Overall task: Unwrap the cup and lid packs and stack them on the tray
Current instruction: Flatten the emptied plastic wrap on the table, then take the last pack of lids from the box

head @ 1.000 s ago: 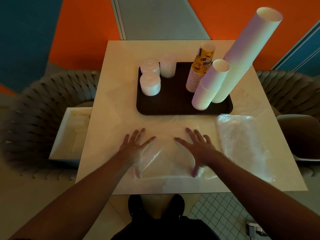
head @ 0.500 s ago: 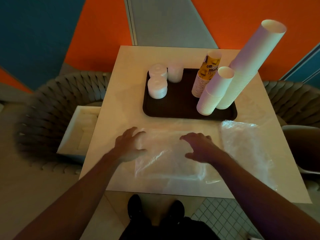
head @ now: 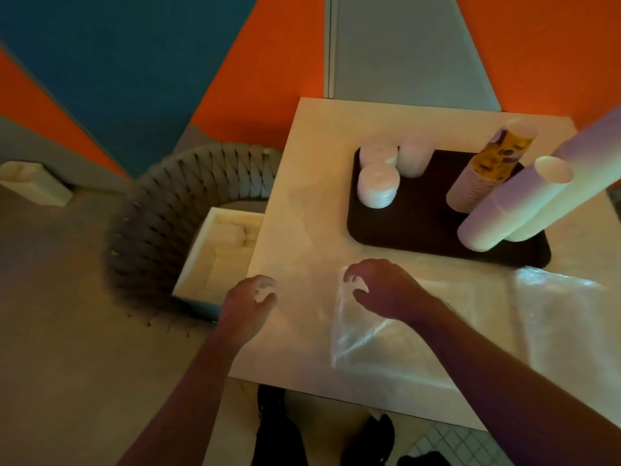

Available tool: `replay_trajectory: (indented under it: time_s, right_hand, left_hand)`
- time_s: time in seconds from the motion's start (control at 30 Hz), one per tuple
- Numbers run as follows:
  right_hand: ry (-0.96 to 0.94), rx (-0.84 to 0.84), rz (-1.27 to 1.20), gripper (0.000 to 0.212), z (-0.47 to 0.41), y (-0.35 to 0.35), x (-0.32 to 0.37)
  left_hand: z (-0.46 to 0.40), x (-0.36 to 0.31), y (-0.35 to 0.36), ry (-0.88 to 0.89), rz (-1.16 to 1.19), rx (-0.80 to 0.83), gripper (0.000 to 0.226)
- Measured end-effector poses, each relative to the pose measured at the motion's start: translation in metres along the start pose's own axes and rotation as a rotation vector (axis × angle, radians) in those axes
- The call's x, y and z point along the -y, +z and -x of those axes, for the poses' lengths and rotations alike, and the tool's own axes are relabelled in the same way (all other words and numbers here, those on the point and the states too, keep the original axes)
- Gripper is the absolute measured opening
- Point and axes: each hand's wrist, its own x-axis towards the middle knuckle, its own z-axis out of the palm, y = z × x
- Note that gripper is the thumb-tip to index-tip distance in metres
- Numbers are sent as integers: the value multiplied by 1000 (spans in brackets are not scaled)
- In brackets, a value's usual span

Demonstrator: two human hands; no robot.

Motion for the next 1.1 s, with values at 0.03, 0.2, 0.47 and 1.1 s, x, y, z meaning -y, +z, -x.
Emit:
replay_trajectory:
  time_s: [0.03,0.2,0.47,1.1]
  right_hand:
    - [-5,0,2,35,-7,2,9]
    - [-9,-40,-39,51,-79,32,72]
    - [128,-55,48,84,-170,79,127]
    - [230,-317,257,90,-230,106,118]
  left_hand:
    - [-3,6,-5,-17,16,-9,20]
    - [-40,64,-48,-81,88,-56,15]
    - [-128,128,-83,-172,7,-11,33]
    - [-297,181,-17,-283,-275,223,88]
